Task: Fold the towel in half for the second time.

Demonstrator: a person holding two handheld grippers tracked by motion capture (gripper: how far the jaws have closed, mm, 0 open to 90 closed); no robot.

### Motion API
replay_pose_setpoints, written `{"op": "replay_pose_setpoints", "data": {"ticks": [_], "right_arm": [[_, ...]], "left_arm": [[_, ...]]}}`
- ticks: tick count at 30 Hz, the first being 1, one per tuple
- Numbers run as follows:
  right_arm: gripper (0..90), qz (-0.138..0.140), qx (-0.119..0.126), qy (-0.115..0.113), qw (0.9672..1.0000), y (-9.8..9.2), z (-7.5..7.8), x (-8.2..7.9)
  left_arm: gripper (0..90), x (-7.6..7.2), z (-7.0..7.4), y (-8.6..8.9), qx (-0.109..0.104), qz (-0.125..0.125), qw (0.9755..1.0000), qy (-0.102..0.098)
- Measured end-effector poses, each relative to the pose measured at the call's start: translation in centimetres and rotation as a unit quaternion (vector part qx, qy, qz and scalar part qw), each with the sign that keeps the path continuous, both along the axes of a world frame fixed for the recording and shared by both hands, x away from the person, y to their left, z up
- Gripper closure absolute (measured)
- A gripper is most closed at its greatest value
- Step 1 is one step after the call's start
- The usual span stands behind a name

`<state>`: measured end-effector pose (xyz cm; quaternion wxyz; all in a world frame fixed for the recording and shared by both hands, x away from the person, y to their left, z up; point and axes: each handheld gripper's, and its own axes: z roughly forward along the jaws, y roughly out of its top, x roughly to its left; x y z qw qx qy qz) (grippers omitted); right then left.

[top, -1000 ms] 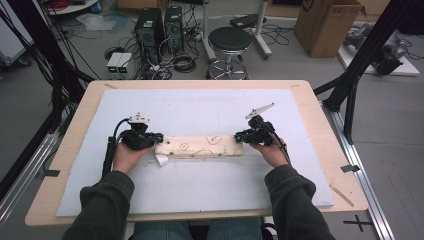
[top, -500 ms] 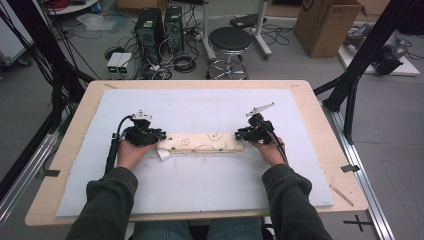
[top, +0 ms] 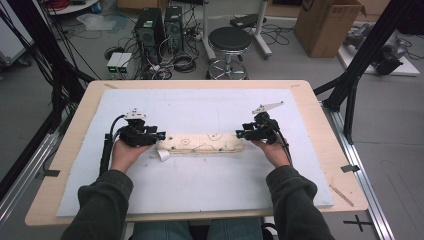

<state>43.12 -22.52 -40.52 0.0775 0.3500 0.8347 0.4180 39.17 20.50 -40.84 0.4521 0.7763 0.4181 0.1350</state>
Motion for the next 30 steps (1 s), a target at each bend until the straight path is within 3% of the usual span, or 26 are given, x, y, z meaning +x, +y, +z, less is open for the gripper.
{"op": "replay_pose_setpoints", "data": {"ticks": [7, 19, 21, 30], "right_arm": [[39.2, -0.008, 0.013, -0.007, 0.9999, -0.4, 0.8, -0.7], [29.8, -0.026, 0.034, -0.011, 0.999, -1.3, 1.8, -1.2], [28.1, -0.025, 0.034, -0.02, 0.9989, -1.4, 1.9, -1.3], [21.8, -0.03, 0.026, -0.017, 0.9991, -1.1, 1.9, -1.4]], "left_arm": [[46.5, -0.8, 0.8, -0.1, -0.001, -0.018, 0.9998, -0.001], [41.0, -1.8, 1.8, 0.2, -0.006, -0.025, 0.9996, -0.014], [40.6, -2.0, 1.9, 0.2, -0.006, -0.026, 0.9995, -0.015], [38.5, -2.4, 2.2, 0.2, -0.001, -0.031, 0.9993, -0.022]]}}
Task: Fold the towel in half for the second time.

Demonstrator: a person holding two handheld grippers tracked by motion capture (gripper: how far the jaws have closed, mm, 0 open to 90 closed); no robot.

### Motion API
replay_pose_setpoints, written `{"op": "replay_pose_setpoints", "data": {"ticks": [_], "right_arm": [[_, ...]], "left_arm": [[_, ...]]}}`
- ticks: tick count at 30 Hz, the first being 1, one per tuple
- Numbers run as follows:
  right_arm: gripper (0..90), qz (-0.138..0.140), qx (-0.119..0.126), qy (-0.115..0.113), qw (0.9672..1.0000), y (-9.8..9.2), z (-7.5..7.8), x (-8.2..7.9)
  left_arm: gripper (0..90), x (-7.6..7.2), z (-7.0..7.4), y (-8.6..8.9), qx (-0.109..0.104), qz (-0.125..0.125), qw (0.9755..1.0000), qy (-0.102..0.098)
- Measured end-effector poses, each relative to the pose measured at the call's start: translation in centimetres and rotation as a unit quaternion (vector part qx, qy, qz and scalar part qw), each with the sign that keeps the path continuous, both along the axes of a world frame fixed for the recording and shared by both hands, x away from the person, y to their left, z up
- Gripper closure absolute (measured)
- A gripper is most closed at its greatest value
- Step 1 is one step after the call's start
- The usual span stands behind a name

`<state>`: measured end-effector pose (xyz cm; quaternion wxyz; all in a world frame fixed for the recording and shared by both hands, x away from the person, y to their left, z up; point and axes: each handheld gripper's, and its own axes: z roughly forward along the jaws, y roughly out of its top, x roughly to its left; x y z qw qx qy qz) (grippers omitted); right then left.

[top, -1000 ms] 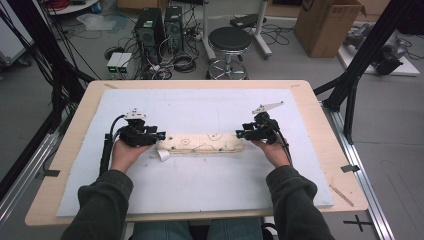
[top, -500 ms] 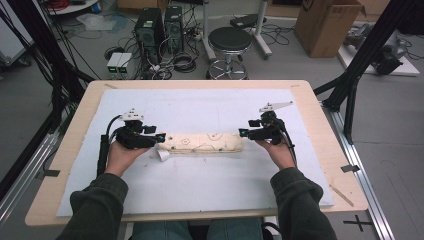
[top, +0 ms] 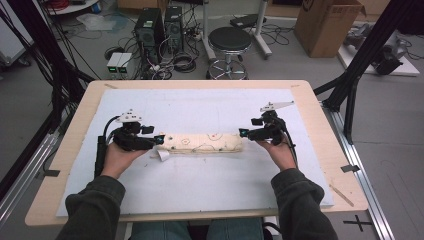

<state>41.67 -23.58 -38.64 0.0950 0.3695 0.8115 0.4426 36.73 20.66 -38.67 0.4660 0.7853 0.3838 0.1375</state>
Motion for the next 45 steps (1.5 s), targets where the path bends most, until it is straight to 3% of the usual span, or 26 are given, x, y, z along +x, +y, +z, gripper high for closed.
{"op": "replay_pose_setpoints", "data": {"ticks": [18, 29, 33, 45], "right_arm": [[17.3, 0.001, 0.0, 0.002, 1.0, 0.1, 0.3, -0.7], [15.4, -0.002, 0.016, -0.016, 0.9997, -0.4, 1.3, -1.7], [14.6, -0.002, 0.015, -0.016, 0.9998, -0.7, 1.6, -2.2], [12.8, -0.007, 0.019, -0.025, 0.9995, -1.7, 1.3, -3.5]], "left_arm": [[34.8, -1.0, -0.1, 0.1, 0.001, -0.008, 0.9999, -0.007], [32.9, -1.9, 0.3, 0.5, -0.008, -0.007, 0.9998, -0.017], [31.5, -2.2, 0.5, 0.6, -0.002, -0.009, 0.9998, -0.02], [30.2, -3.6, 1.0, 1.1, -0.002, -0.009, 0.9994, -0.034]]}}
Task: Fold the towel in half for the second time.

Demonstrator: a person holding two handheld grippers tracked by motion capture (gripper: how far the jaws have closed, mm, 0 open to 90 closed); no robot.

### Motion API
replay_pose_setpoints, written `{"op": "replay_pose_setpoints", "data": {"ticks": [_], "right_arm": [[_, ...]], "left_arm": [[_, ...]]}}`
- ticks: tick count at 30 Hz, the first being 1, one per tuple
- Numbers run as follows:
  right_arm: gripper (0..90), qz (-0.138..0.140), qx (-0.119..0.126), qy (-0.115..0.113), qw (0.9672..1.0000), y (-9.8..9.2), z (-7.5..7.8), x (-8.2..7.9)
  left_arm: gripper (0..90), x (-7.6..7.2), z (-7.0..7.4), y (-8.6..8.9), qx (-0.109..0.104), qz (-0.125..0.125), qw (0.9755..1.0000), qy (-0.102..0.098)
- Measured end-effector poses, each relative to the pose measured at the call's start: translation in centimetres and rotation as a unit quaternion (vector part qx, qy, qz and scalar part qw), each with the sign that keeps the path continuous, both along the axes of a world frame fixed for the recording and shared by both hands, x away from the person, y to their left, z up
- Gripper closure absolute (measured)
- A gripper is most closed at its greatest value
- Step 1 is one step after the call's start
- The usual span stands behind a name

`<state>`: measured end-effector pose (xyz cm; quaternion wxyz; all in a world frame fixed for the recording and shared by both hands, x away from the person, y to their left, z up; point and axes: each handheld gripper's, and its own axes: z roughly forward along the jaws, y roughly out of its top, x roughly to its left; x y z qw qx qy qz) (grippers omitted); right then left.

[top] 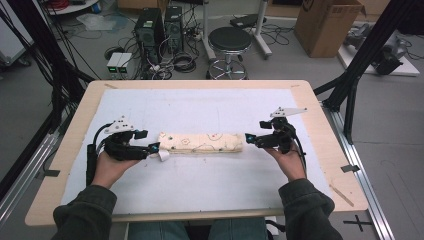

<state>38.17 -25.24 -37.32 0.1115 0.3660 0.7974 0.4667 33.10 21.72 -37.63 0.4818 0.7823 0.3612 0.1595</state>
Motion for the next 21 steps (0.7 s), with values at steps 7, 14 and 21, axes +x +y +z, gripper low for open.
{"op": "replay_pose_setpoints", "data": {"ticks": [7, 14, 21], "right_arm": [[12.7, -0.003, 0.008, -0.005, 1.0, -0.7, -0.1, -0.7], [12.6, -0.005, 0.005, -0.007, 1.0, -1.3, -0.4, -1.6], [12.5, -0.001, -0.004, -0.012, 0.9999, -1.8, -0.7, -2.5]], "left_arm": [[28.8, -0.7, 0.1, 0.5, -0.002, 0.003, 1.0, -0.003], [28.4, -1.3, 0.0, 1.0, 0.001, 0.007, 0.9999, -0.009], [27.9, -2.0, -0.3, 1.3, 0.004, 0.008, 0.9999, -0.013]]}}
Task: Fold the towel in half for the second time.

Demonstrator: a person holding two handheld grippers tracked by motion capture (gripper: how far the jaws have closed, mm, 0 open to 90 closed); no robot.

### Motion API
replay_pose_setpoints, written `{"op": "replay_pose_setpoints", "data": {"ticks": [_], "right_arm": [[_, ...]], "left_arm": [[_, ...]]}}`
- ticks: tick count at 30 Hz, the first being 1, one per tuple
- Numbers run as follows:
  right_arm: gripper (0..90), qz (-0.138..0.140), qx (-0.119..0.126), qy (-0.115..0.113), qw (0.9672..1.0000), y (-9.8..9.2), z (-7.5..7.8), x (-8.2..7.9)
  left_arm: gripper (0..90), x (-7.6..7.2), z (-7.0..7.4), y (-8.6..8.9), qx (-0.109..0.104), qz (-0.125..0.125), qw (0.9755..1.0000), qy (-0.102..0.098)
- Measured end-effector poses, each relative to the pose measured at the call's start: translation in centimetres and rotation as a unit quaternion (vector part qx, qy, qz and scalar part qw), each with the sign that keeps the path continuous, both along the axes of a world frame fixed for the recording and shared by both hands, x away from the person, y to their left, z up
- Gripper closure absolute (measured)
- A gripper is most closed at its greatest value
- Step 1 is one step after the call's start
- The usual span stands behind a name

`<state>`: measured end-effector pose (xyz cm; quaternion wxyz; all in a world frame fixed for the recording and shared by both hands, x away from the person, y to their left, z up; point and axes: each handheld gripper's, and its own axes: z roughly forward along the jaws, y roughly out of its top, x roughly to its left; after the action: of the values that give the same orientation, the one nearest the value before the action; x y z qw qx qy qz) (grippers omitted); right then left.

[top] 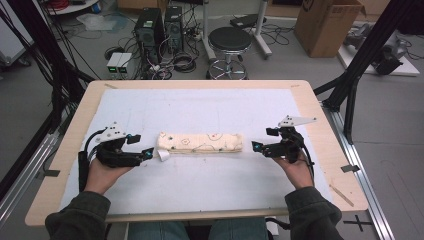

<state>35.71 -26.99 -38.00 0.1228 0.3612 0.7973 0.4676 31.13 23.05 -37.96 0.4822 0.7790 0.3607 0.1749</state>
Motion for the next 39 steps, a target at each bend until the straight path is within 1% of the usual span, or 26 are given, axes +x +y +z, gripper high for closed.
{"op": "replay_pose_setpoints", "data": {"ticks": [4, 8, 11, 12, 13, 15, 16, 17, 20, 23, 25, 26, 30, 32, 39], "right_arm": [[12.5, -0.001, -0.002, 0.002, 1.0, -0.2, -0.2, -0.4], [12.5, -0.003, -0.001, -0.002, 1.0, -0.5, -0.3, -0.8], [12.5, -0.002, -0.001, -0.003, 1.0, -0.6, -0.4, -1.2], [12.5, -0.002, -0.002, -0.003, 1.0, -0.6, -0.5, -1.3], [12.5, -0.003, -0.001, -0.003, 1.0, -0.7, -0.5, -1.4], [12.5, -0.004, -0.001, -0.003, 1.0, -0.8, -0.6, -1.6], [12.5, -0.002, -0.002, -0.007, 1.0, -0.8, -0.6, -1.6], [12.5, -0.003, -0.003, -0.005, 1.0, -0.9, -0.7, -1.7], [12.5, -0.004, -0.004, -0.006, 1.0, -1.0, -0.8, -2.0], [12.5, -0.006, -0.009, -0.003, 0.9999, -1.2, -1.1, -2.3], [12.5, -0.007, -0.008, -0.001, 0.9999, -1.3, -1.3, -2.5], [12.5, -0.007, -0.009, -0.002, 0.9999, -1.4, -1.4, -2.6], [12.5, -0.009, -0.008, -0.001, 0.9999, -1.6, -1.6, -3.0], [12.5, -0.011, -0.009, -0.004, 0.9999, -1.8, -1.7, -3.1], [12.5, -0.013, -0.008, -0.005, 0.9999, -2.1, -2.2, -3.7]], "left_arm": [[27.7, -0.3, -0.2, 0.2, -0.001, 0.003, 1.0, -0.001], [27.5, -0.7, -0.3, 0.5, 0.003, 0.003, 1.0, -0.003], [27.5, -1.1, -0.4, 0.6, -0.002, 0.007, 1.0, -0.004], [27.4, -1.2, -0.4, 0.7, 0.001, 0.006, 1.0, -0.005], [27.4, -1.2, -0.5, 0.7, 0.0, 0.005, 1.0, -0.006], [27.4, -1.4, -0.6, 0.7, 0.003, 0.009, 0.9999, -0.007], [27.4, -1.5, -0.6, 0.7, 0.003, 0.009, 0.9999, -0.009], [27.4, -1.6, -0.7, 0.8, 0.004, 0.008, 0.9999, -0.011], [27.3, -1.9, -0.8, 0.9, 0.007, 0.008, 0.9999, -0.01], [27.3, -2.2, -1.0, 0.9, 0.004, 0.009, 0.9999, -0.011], [27.3, -2.4, -1.2, 1.0, 0.004, 0.011, 0.9999, -0.011], [27.2, -2.5, -1.2, 1.0, 0.008, 0.008, 0.9999, -0.011], [27.1, -2.8, -1.5, 1.1, 0.003, 0.01, 0.9999, -0.01], [26.9, -3.0, -1.7, 1.1, 0.001, 0.011, 0.9999, -0.011], [26.8, -3.5, -2.1, 1.4, 0.002, 0.014, 0.9999, -0.008]]}}
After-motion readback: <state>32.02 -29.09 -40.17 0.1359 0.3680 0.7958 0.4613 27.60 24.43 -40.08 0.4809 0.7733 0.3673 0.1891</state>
